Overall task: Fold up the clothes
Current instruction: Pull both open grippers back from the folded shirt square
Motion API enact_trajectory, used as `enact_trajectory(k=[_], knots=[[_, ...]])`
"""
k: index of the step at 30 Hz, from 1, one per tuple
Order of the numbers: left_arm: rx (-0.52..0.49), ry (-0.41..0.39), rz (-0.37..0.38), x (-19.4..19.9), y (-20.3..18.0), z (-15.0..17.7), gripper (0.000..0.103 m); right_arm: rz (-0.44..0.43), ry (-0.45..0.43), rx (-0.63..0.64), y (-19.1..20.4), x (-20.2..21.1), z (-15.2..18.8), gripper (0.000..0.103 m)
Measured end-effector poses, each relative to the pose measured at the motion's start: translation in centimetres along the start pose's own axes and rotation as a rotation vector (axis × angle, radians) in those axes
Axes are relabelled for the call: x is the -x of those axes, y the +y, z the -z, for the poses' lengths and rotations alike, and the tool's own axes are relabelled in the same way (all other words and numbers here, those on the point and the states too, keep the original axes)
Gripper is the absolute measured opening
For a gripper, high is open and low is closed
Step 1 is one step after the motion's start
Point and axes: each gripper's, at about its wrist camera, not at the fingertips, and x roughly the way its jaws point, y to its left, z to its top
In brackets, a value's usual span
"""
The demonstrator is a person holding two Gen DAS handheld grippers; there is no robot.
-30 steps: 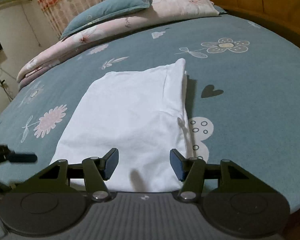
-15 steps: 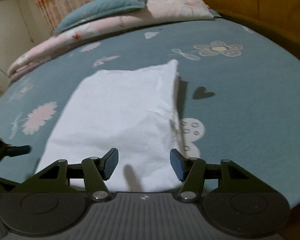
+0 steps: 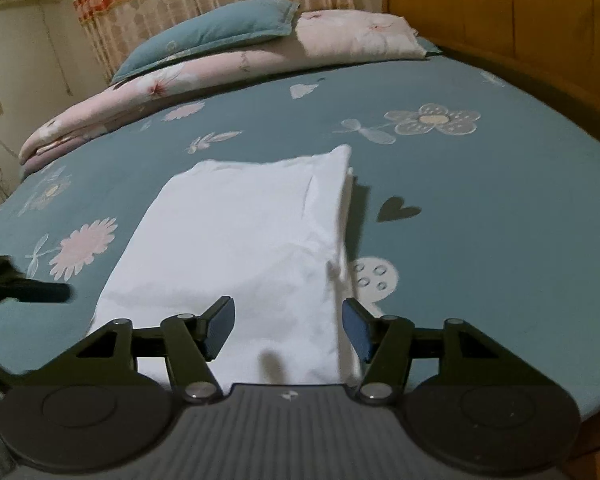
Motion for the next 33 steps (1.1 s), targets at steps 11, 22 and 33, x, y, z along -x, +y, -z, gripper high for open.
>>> enact_trajectory(k=[11,22,33], knots=[[-0.038,-0.011,0.087,0.6,0.6,-0.5,0.08,-0.081,-0.024,0.006,-0.6,1.2,0.5,0.064],[0.13,-0.006,0.022,-4.1,5.4,-4.1,0.079,-0.023,0.068,0.236,2.1,-2.1,3.2,0.037],[0.143,-0.033,-0.014,-3.9,6.9,-6.1,0.08,-0.069,-0.081,0.28,3.0,-3.0,-1.2,0.034]])
